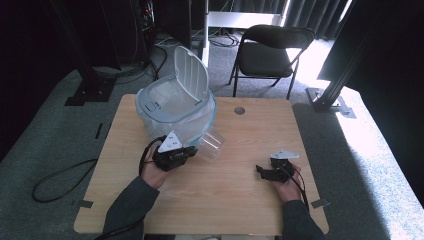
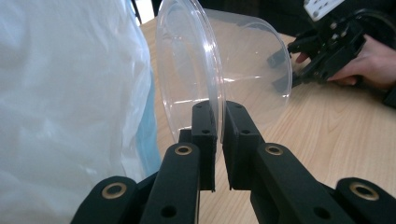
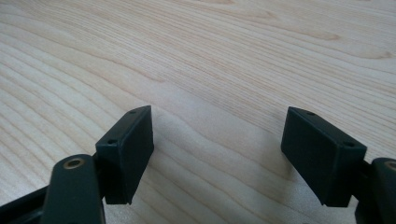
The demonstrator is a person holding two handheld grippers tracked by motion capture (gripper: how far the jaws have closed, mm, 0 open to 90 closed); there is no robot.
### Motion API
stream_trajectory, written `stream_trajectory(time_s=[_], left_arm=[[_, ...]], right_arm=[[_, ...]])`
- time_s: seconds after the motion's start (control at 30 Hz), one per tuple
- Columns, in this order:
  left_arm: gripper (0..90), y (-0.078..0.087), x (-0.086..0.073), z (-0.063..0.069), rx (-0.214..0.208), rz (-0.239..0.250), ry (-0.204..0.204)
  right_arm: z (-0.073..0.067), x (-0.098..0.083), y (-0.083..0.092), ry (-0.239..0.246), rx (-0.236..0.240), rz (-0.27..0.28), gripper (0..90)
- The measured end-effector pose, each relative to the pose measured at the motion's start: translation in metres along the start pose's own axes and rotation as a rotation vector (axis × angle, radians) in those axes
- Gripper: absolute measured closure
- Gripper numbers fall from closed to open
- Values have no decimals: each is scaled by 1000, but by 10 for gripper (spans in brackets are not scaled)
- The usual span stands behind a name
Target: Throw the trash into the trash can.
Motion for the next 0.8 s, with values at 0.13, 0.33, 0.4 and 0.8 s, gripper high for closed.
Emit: stream_trajectory(time_s=[0.13, 0.33, 0.4, 0.8], left_arm=[[840, 4, 8, 1, -9, 2, -10], [840, 9, 19, 1, -21, 15, -11], [840, 10, 23, 1, -20, 16, -18], [840, 22, 42, -2, -27, 47, -23]], right_arm=[[0, 0, 0, 0, 1, 0, 242], [0, 0, 0, -1, 0, 1, 242], [0, 0, 0, 0, 0, 1, 242], [0, 0, 0, 1, 0, 1, 242]])
Point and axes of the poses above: each handheld gripper's, and its own axes: y roughly backward along the jaws, x roughly out of its top, z roughly to its right, the point moved 10 cm from there along -y, roughly forward along the jaws, and after that the axes turned 6 degrees about -x, right-handed, at the moved point
